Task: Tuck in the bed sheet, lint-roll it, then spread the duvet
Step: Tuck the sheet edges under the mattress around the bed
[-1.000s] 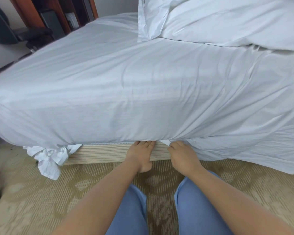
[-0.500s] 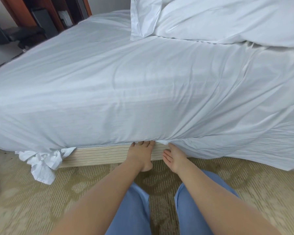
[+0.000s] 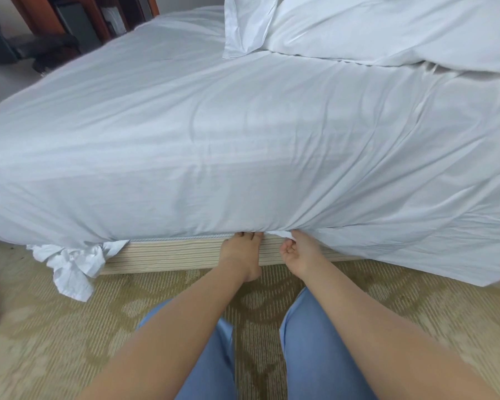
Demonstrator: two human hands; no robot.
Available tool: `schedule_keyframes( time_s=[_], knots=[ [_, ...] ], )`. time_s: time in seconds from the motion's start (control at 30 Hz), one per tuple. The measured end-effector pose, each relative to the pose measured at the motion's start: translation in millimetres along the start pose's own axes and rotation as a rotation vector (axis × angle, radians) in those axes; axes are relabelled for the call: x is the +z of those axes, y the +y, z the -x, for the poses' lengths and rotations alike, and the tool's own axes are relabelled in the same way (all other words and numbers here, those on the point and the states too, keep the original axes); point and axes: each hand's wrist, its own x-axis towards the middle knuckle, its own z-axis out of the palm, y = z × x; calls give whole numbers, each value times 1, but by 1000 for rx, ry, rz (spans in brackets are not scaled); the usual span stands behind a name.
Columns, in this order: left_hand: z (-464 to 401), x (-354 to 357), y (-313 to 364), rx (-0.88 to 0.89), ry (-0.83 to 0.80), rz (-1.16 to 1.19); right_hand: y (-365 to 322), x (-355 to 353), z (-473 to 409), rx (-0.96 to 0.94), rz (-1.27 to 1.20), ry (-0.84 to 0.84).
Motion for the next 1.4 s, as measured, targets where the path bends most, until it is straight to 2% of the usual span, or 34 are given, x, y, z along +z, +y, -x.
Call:
schedule_keyframes(
  time_s=[0.13,0.23,0.37,0.43,0.5,0.6,0.67,0.7,0.77,0.83,1.0,1.07,1.2,1.4],
  knots=[
    [4,-2,-3,35,-14,-48,-13,-3,5,-257,150,156],
    [11,1,-3,87,36,-15,-29,-18,5,-298,29,193],
    [16,4,-4,255,40,-26,-32,-18,8,-299,-30,183],
    [13,6,-2,267,29,-29,-26,-16,9,-336,65,170],
    [8,6,2,244,28,-9,-15,-20,7,-462,366,158],
    [2,6,8,232,31,23,-9,-40,6,-804,1178,81],
    [0,5,9,229,22,33,-14,-53,9,-1145,1630,-79],
    [-1,4,9,227,15,21,-15,-56,11,-1247,1767,-213],
    [-2,3,9,226,5,-26,-15,-54,15,-1214,1926,-431],
    [-4,2,10,223,1,-52,-11,-48,14,-1121,1997,-458],
    [-7,-3,7,250,1,-68,-6,-49,11,-1154,2214,-193],
    [-5,-4,4,270,-6,-94,-7,-51,12,-1155,2235,-143],
    [-3,-1,1,283,6,-116,-14,-57,13,-1296,2177,-60],
    [-4,-2,0,287,25,-98,-21,-58,20,-1341,1966,128]
  ],
)
